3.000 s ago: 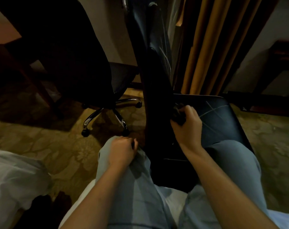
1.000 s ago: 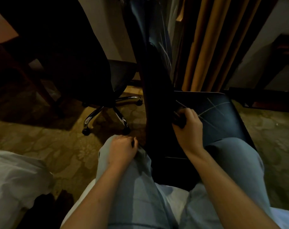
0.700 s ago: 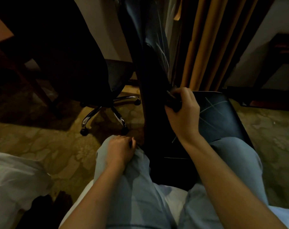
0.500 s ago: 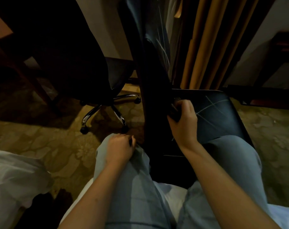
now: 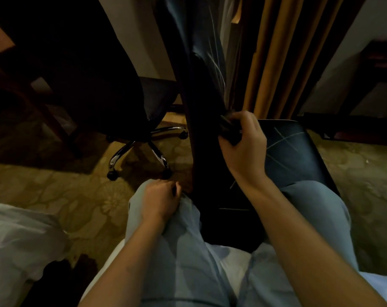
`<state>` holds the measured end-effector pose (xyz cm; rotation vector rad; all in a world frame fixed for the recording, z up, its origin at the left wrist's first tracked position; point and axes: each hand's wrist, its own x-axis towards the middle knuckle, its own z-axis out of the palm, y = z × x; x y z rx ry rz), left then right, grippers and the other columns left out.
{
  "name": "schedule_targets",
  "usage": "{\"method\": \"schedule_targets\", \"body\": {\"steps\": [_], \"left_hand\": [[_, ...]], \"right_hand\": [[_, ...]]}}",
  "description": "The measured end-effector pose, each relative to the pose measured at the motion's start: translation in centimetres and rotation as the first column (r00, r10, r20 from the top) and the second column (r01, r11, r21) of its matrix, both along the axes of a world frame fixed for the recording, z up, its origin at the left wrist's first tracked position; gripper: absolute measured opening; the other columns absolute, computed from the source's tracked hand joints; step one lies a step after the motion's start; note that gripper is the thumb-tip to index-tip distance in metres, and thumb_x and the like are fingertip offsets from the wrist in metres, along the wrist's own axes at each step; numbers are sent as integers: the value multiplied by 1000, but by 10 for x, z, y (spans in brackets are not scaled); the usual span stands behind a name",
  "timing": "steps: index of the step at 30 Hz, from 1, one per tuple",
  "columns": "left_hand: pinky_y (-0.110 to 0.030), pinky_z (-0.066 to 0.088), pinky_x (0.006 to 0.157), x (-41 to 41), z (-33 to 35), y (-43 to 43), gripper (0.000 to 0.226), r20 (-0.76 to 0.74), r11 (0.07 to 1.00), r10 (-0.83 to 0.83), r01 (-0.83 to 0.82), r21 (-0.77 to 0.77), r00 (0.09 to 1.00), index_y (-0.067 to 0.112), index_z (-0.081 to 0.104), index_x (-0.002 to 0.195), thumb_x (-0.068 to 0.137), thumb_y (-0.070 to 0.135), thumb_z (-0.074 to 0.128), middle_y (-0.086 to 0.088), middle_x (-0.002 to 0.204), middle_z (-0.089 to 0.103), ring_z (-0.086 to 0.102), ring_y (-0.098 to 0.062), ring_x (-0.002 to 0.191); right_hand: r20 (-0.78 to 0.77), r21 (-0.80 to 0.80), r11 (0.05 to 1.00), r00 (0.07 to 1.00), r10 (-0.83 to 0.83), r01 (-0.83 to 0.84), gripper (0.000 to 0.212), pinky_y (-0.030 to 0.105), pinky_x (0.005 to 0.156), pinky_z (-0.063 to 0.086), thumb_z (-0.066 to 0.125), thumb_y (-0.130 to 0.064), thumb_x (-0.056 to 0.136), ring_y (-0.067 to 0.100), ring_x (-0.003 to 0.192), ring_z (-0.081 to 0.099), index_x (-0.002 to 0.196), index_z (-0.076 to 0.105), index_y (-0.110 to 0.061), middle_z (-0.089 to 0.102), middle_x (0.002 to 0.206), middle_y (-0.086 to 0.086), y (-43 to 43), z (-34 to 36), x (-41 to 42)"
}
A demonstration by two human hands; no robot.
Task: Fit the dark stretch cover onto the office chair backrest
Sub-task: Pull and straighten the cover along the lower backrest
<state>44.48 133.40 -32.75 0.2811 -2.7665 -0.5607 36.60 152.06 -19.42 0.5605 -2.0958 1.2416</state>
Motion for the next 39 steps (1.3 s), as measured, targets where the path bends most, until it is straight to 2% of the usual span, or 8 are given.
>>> {"method": "schedule_targets", "body": {"steps": [8,12,17,20,25,30,33,39], "left_hand": [[-31,42,74,0,2,3,27,18,999,28,-27,-34,999,22,68,72,94,27,53,6,73,64,48,-9,68],[-31,44,65,1,7,7,33,-36,997,27,-30,-75,999,27,53,57,89,21,59,5,59,58,41,-8,58],[-29,40,73,2,3,3,25,6,999,11,-11,-45,1000,20,71,79,95,26,53,5,76,65,47,-7,70],[-30,44,74,1,2,2,25,-8,1000,6,-6,-10,1000,21,70,76,94,27,53,6,76,66,54,-10,71],[-26,36,69,0,2,3,26,-26,997,27,-29,-67,999,21,69,71,93,25,55,5,71,65,49,-8,65],[-30,44,69,2,4,5,26,-41,999,22,-24,-49,999,18,71,70,92,22,57,4,67,65,50,-9,62],[-28,40,62,1,6,8,29,-55,995,37,-42,-91,998,19,65,59,89,20,61,4,59,60,49,-12,56],[-30,42,70,1,4,4,25,-3,999,16,-17,-35,1000,20,69,74,93,25,55,5,69,60,50,-12,66]], "right_hand": [[227,63,998,974,9,-24,30,3,69,36,76,-9,76,7,81,49,96,54,-8,48,97,-4,16,-62,1],[352,88,996,936,-5,-28,30,6,64,38,76,-9,76,2,71,48,86,49,-19,49,90,-6,26,-86,8],[150,-12,1000,989,8,-6,24,2,69,36,74,-2,73,-2,72,43,87,56,-8,51,89,-4,22,-50,8],[65,-42,999,998,24,-21,25,3,76,37,72,-1,75,-3,84,47,96,58,-3,55,95,-1,13,-24,1],[125,-20,999,991,51,-49,26,3,73,37,73,-4,76,-2,82,44,94,54,-8,49,95,-4,13,-35,-3],[270,58,998,963,9,-26,30,1,69,35,76,-7,76,1,74,41,92,51,-10,46,95,-4,20,-77,5],[352,77,997,936,-3,-26,34,3,64,35,76,-8,76,-1,68,44,85,46,-20,47,89,-5,27,-90,10],[148,-34,999,989,0,5,24,2,72,36,73,0,72,-4,74,44,89,57,-4,52,90,-1,22,-46,7]]}}
